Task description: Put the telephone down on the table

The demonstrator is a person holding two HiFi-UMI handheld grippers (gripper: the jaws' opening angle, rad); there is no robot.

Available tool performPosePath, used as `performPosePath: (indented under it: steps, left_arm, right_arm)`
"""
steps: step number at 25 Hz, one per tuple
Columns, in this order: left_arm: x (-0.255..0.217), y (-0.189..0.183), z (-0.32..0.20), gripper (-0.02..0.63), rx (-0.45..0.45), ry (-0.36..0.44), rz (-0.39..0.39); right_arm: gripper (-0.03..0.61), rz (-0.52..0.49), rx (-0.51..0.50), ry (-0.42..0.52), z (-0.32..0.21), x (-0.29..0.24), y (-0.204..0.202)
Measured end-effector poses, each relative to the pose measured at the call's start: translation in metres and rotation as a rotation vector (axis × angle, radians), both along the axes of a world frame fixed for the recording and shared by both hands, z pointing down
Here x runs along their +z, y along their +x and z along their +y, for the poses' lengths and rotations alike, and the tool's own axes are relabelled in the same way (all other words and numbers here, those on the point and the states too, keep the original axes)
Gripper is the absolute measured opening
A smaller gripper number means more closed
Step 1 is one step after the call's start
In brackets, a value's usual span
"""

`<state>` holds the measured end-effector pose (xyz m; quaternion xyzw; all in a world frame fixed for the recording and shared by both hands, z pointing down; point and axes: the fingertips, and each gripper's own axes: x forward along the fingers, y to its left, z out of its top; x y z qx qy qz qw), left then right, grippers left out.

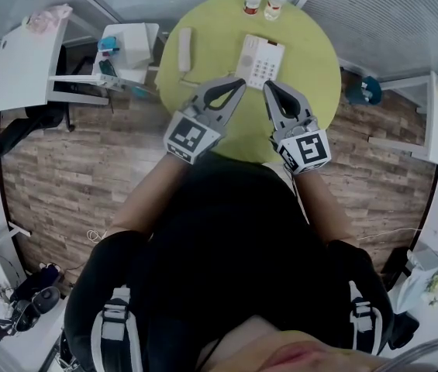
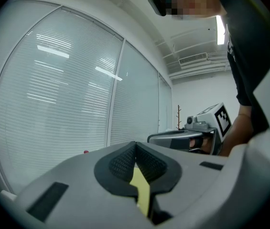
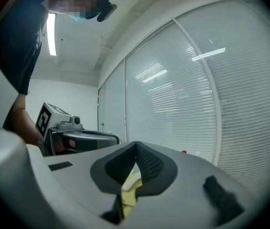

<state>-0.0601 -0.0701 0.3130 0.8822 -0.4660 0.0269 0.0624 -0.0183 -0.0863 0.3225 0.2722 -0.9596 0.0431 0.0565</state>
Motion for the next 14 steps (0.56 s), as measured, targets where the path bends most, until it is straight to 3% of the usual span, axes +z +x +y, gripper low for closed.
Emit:
performPosePath:
  steps: [14]
  left_arm:
    - [0.0025, 0.0085, -0.0028, 0.011, 0.018, -0.004, -0.004]
  right_arm:
    - [0.017, 0.021, -0.001, -0.001, 0.0031, 0.0041, 0.0029]
